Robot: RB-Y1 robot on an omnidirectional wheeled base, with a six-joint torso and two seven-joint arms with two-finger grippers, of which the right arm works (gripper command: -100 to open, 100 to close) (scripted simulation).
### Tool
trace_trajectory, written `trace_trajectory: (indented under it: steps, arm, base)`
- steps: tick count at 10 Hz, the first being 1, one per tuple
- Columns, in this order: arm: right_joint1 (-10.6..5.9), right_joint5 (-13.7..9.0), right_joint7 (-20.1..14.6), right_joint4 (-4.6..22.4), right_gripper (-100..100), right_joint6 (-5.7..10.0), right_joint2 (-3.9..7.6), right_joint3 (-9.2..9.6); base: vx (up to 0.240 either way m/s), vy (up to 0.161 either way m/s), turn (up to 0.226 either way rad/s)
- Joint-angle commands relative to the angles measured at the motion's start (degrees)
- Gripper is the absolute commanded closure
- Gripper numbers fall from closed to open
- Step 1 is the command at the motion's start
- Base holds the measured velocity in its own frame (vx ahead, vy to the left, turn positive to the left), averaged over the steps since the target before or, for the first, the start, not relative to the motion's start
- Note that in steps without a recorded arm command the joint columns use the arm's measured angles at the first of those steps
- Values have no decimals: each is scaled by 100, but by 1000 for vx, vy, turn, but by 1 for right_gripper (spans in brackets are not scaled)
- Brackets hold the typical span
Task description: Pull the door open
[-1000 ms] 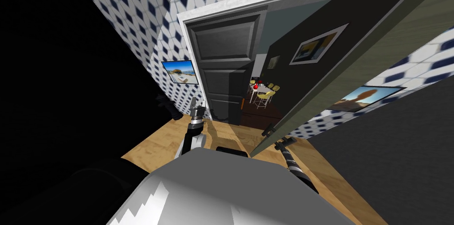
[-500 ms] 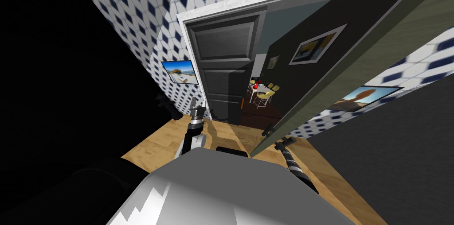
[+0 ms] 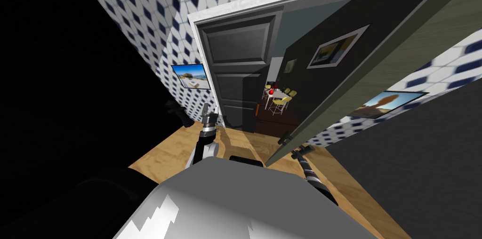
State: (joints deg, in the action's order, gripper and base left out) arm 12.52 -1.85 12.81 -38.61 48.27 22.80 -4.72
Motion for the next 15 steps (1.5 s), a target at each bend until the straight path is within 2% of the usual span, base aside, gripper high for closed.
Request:
trace_trajectory:
  steps: [1,11,12,15]
  arm:
    - [-24,-28,-163,-2,100,8,-22,39]
    - [-31,-35,-232,-12,100,9,-21,68]
    - [-78,-114,22,93,100,-151,13,-39]
    - [-153,-320,119,121,100,-466,-32,-197]
  base:
    - [-55,-44,11]
    - [-8,-9,2]
    - [-42,-27,33]
    - [-62,-55,62]
